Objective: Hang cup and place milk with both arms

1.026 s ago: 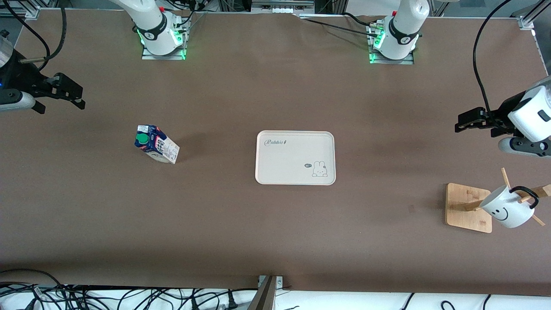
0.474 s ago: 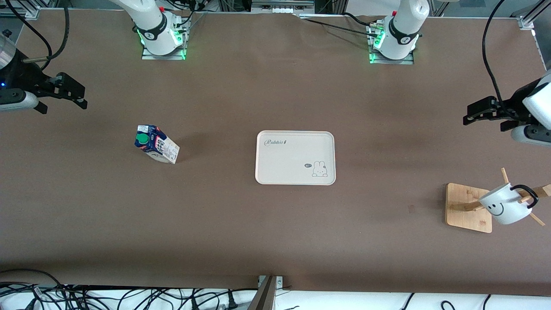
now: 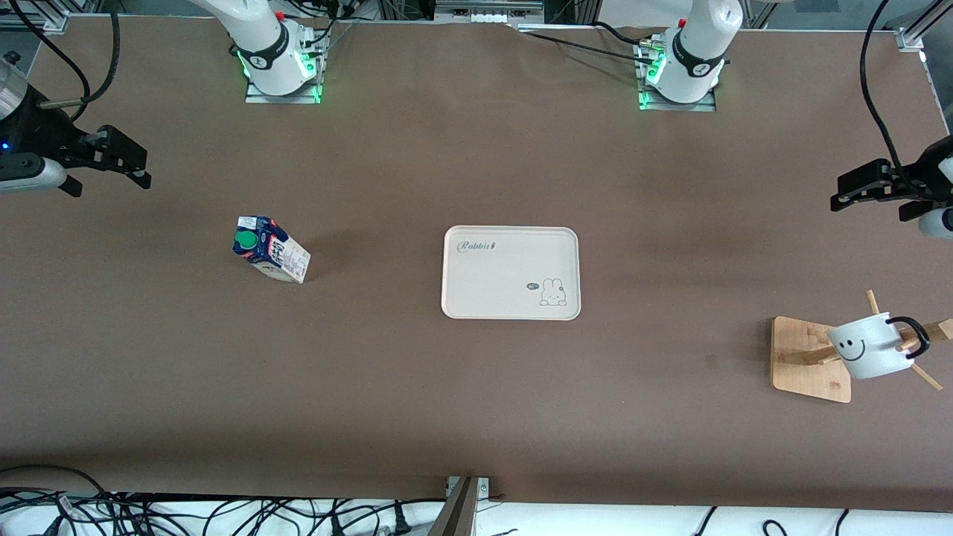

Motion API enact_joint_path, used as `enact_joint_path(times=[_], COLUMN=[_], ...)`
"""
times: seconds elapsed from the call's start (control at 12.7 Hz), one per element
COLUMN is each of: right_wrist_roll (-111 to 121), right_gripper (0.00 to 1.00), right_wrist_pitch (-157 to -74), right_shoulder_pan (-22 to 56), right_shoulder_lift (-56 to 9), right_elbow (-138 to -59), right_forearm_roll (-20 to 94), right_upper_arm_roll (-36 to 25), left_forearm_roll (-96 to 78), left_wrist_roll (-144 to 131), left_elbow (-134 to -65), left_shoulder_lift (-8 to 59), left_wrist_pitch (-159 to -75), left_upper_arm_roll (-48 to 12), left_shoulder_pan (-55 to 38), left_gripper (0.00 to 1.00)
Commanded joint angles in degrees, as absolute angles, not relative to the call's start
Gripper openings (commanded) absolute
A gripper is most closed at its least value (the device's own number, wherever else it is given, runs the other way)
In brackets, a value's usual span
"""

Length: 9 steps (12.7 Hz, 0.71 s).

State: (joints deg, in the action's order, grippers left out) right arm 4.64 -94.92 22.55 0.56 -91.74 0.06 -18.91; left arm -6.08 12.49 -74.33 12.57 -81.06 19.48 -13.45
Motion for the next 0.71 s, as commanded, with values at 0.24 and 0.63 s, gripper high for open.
enact_joint_path(times=[0.24, 0.63], right_wrist_roll=[4.92, 4.92], right_gripper=[1.0, 1.0], right_wrist_pitch=[-93.69, -93.69], right_shoulder_pan=[22.32, 22.32], right_shoulder_lift=[0.35, 0.35], right_elbow=[-90.62, -90.53], right_forearm_roll=[-0.7, -0.7], right_upper_arm_roll=[-18.98, -18.98], left_forearm_roll=[1.57, -2.53], left_wrist_roll=[12.31, 10.99], left_elbow=[-78.22, -81.73], left_shoulder_lift=[8.36, 5.45], left_wrist_pitch=[-84.99, -83.83], left_upper_arm_roll=[0.09, 9.93], left_shoulder_pan=[4.23, -4.22], left_gripper=[1.0, 1.0])
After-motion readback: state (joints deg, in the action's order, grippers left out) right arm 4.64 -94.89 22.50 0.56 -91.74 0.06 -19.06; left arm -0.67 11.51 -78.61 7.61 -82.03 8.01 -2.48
